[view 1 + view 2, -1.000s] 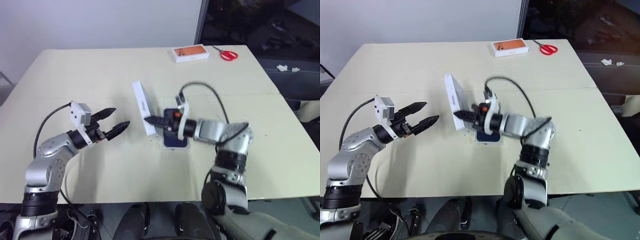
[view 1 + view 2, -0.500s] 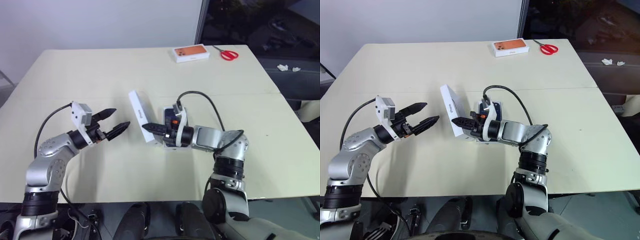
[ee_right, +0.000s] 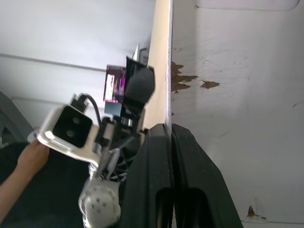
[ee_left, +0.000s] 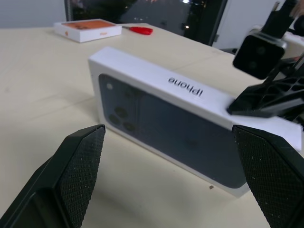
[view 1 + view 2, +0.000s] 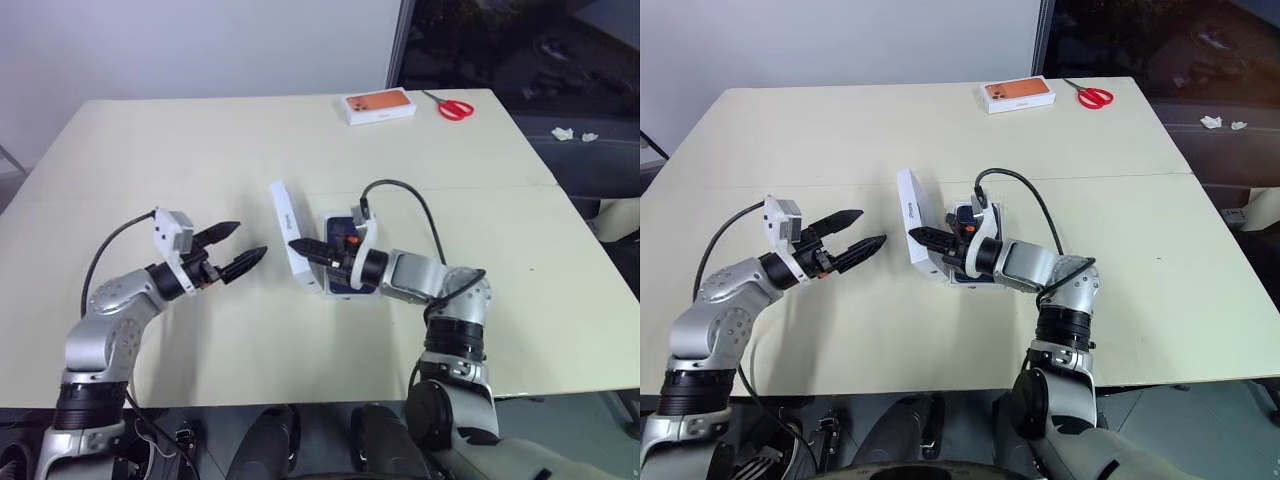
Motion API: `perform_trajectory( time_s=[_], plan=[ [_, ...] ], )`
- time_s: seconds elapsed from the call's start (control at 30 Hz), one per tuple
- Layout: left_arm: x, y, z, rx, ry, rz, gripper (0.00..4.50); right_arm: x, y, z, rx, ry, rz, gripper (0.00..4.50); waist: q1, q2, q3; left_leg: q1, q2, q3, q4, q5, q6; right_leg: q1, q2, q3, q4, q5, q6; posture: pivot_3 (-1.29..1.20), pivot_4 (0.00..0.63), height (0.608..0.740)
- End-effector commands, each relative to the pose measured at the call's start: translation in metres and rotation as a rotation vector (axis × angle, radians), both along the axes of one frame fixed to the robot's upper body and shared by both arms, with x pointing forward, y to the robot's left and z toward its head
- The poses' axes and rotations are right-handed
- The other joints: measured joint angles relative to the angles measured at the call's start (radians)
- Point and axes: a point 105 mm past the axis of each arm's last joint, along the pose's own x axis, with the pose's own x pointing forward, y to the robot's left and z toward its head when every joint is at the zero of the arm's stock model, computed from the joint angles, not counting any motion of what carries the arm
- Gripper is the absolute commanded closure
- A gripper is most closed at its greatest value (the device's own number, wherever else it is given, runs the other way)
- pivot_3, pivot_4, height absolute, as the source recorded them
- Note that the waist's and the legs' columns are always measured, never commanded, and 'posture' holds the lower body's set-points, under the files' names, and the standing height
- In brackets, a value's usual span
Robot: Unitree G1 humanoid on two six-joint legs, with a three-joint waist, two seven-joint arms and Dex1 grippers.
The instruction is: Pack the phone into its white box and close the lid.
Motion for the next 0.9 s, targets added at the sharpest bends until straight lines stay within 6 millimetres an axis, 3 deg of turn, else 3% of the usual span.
perform_trajectory(
  time_s=[0.03,0.07,0.3,0.4,0.47,0.73,0.9],
  plan=[
    [0.004,-0.016,-0.004,-0.024,0.015,-0.026,0.54,-0.003,0.007,0.003,0.041,0.008,0.013,4.5,0.001,0.0,0.0,0.0,0.0,0.0,0.0,0.0,0.0,0.0,0.0,0.0,0.0,0.0,0.0,0.0,0.15,0.74],
    [0.005,-0.018,-0.006,-0.026,0.015,-0.03,0.82,-0.003,0.007,0.003,0.042,0.01,0.011,4.5,0.001,0.0,0.0,0.0,0.0,0.0,0.0,0.0,0.0,0.0,0.0,0.0,0.0,0.0,0.0,0.0,0.15,0.74],
    [0.012,-0.038,-0.013,-0.036,0.015,-0.048,4.41,-0.001,0.003,0.0,0.029,0.021,-0.012,4.5,0.0,0.0,0.0,0.0,0.001,0.0,0.0,0.0,0.0,0.0,0.001,0.0,0.0,0.0,0.0,0.0,0.15,0.74],
    [0.019,-0.044,-0.015,-0.027,0.006,-0.034,4.47,0.0,0.002,0.002,0.039,0.02,-0.017,4.5,0.001,0.0,0.0,0.0,0.0,0.0,0.0,0.0,0.0,0.0,0.001,0.0,0.0,0.0,0.0,0.0,0.15,0.74],
    [0.023,-0.048,-0.012,-0.034,-0.005,-0.028,4.5,0.0,0.001,0.001,0.049,0.039,-0.024,3.88,0.001,0.0,0.0,0.0,0.0,0.0,0.0,0.0,0.0,0.0,0.001,0.0,0.0,0.0,0.0,0.0,0.15,0.74],
    [0.025,-0.054,-0.009,-0.041,-0.014,-0.041,4.5,0.008,-0.013,0.015,-0.001,-0.061,-0.054,0.03,0.001,0.0,0.0,0.0,0.001,0.0,0.001,0.0,0.0,0.0,0.001,0.0,0.0,0.0,0.0,0.0,0.15,0.74],
    [0.024,-0.06,-0.008,-0.054,-0.014,-0.051,4.5,0.016,-0.058,0.034,-0.129,-0.258,-0.09,0.03,0.007,0.0,0.001,-0.001,0.0,0.0,0.002,0.0,0.001,0.001,0.001,-0.001,-0.001,0.0,0.0,0.0,0.15,0.74]
  ],
)
